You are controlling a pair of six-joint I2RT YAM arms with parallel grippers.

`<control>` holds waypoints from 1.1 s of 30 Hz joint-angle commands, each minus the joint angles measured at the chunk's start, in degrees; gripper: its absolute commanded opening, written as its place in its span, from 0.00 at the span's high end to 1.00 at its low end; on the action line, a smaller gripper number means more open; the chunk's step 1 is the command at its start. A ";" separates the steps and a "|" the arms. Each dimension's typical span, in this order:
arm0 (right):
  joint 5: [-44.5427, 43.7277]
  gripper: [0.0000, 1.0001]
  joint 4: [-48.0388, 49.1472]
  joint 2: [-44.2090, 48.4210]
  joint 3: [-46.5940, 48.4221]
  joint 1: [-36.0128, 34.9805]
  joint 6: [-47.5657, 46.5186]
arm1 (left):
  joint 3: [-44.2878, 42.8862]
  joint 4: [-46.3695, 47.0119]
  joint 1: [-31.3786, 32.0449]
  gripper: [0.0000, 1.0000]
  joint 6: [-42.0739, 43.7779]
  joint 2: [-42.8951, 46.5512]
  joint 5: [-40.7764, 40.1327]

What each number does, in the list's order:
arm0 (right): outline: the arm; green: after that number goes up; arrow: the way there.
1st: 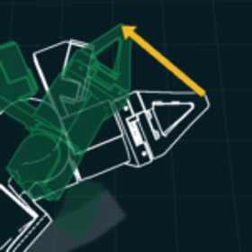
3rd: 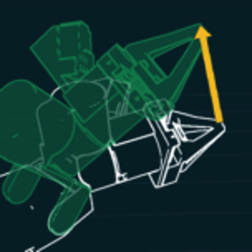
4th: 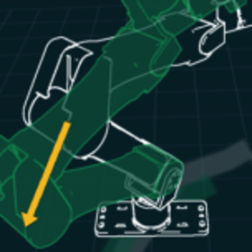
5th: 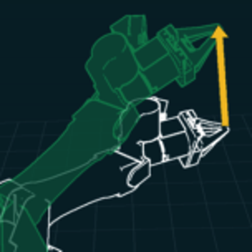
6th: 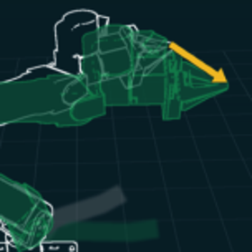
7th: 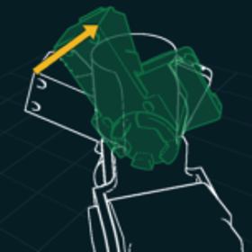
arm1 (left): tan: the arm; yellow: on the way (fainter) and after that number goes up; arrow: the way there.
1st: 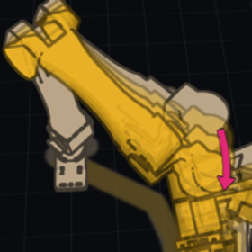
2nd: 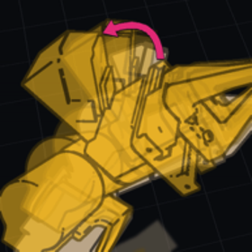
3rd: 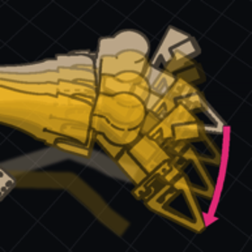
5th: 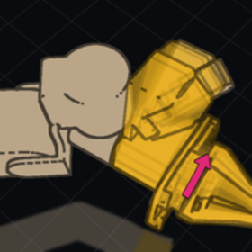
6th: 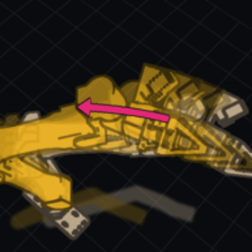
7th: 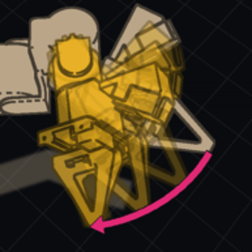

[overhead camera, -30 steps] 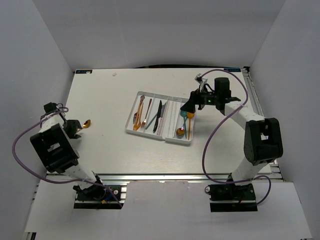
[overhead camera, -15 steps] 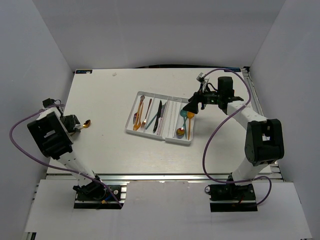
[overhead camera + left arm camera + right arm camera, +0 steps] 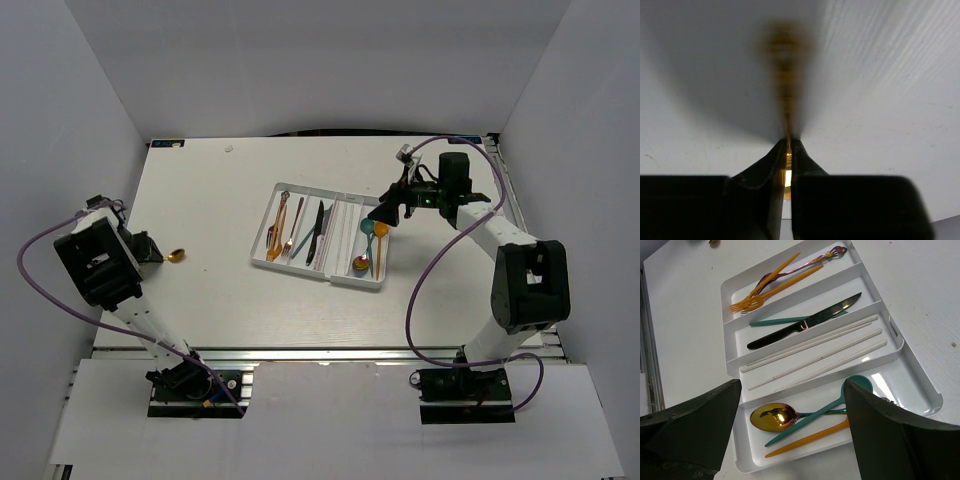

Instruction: Sort the eating utensils into containers

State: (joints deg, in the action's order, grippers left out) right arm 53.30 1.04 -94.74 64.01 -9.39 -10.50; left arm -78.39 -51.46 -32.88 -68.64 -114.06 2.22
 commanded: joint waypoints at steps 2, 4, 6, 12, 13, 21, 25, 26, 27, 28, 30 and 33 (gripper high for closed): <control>1.28 0.11 1.42 3.16 0.07 0.33 0.13 | 3.59 -3.56 0.10 0.91 2.28 -0.64 -3.36; 1.54 0.11 1.07 3.51 0.07 0.25 -0.31 | 4.47 -3.29 0.62 1.00 3.51 0.41 -3.10; 1.63 0.11 0.29 3.86 0.15 0.25 -1.27 | 4.65 -2.77 1.85 1.00 5.26 2.61 -2.75; 1.37 0.11 -3.04 5.17 1.03 0.25 -5.83 | 2.81 -0.23 7.83 1.00 14.91 11.13 1.37; 1.20 0.11 -4.19 5.35 1.38 0.33 -6.63 | 2.63 1.96 9.92 1.00 16.07 13.92 2.60; 0.84 0.11 -9.38 6.93 3.75 1.04 -11.38 | 9.13 24.00 21.88 1.00 24.52 26.78 25.27; 0.40 0.11 -11.76 7.81 4.37 1.91 -12.79 | 6.77 29.66 34.68 1.00 27.76 25.48 32.84; 0.23 0.11 -12.20 8.08 4.37 2.00 -12.88 | 4.41 29.93 37.25 1.00 29.16 24.42 33.20; 0.05 0.11 -12.46 8.51 4.37 2.18 -12.88 | 3.17 30.02 39.71 1.00 29.87 23.37 33.20; -0.12 0.11 -12.72 8.61 4.37 2.44 -12.88 | 2.02 30.02 44.52 1.00 30.75 20.92 32.77; -0.74 0.11 -13.43 9.31 4.46 2.62 -12.88 | -1.74 30.28 48.86 1.00 31.98 18.19 31.01; -1.62 0.11 -14.31 10.53 4.37 3.23 -13.31 | -5.88 30.37 55.54 1.00 32.61 11.95 29.60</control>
State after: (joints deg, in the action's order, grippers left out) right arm 52.34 -11.46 -86.87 65.91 -6.83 -22.28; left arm -80.38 -22.37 18.76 -38.96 -99.44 30.92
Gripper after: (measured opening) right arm 0.895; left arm 0.125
